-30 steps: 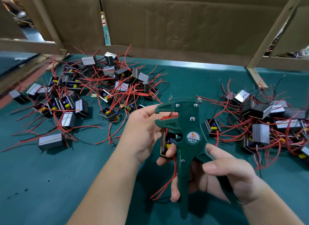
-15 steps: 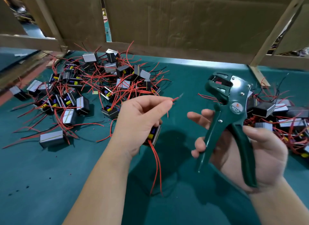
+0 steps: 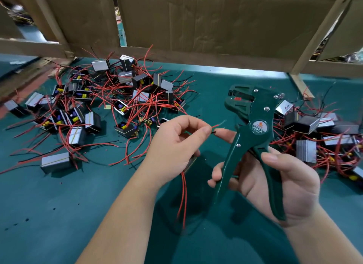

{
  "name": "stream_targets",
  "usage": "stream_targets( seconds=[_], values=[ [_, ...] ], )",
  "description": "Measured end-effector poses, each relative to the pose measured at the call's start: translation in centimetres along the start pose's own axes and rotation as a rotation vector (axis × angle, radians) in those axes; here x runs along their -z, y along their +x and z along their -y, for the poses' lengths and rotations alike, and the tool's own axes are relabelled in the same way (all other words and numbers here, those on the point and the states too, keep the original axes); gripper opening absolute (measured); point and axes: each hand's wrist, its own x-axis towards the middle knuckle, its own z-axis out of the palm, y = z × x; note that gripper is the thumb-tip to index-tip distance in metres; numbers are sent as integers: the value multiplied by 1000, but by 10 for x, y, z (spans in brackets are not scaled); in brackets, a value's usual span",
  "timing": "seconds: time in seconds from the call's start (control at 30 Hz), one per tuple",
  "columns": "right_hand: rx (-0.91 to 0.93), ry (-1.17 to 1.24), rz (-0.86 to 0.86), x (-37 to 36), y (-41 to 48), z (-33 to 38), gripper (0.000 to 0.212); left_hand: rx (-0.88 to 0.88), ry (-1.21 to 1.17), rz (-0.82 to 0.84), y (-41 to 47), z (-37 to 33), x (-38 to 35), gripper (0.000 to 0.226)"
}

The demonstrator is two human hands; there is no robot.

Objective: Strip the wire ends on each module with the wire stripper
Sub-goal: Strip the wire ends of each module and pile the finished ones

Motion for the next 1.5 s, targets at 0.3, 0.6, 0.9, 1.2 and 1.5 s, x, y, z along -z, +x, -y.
stream_targets(
  seconds=[0.3, 0.6, 0.9, 1.2, 1.5],
  values=[
    [-56, -56, -65, 1, 0, 5, 78, -8, -266, -45, 4, -5, 12, 10],
    [-250, -163, -5, -3, -1, -3, 67, -186, -38, -58, 5, -3, 14, 12],
    [-267, -171, -3, 1, -1, -3, 53, -310, 196, -99, 7, 3, 18, 10],
    [-271, -211, -46, 2, 0, -6, 46, -388, 335, -100, 6, 4, 20, 19],
    [-193, -201, -327, -12, 4, -28, 35, -219, 494, -15, 11, 14, 18, 12]
  ],
)
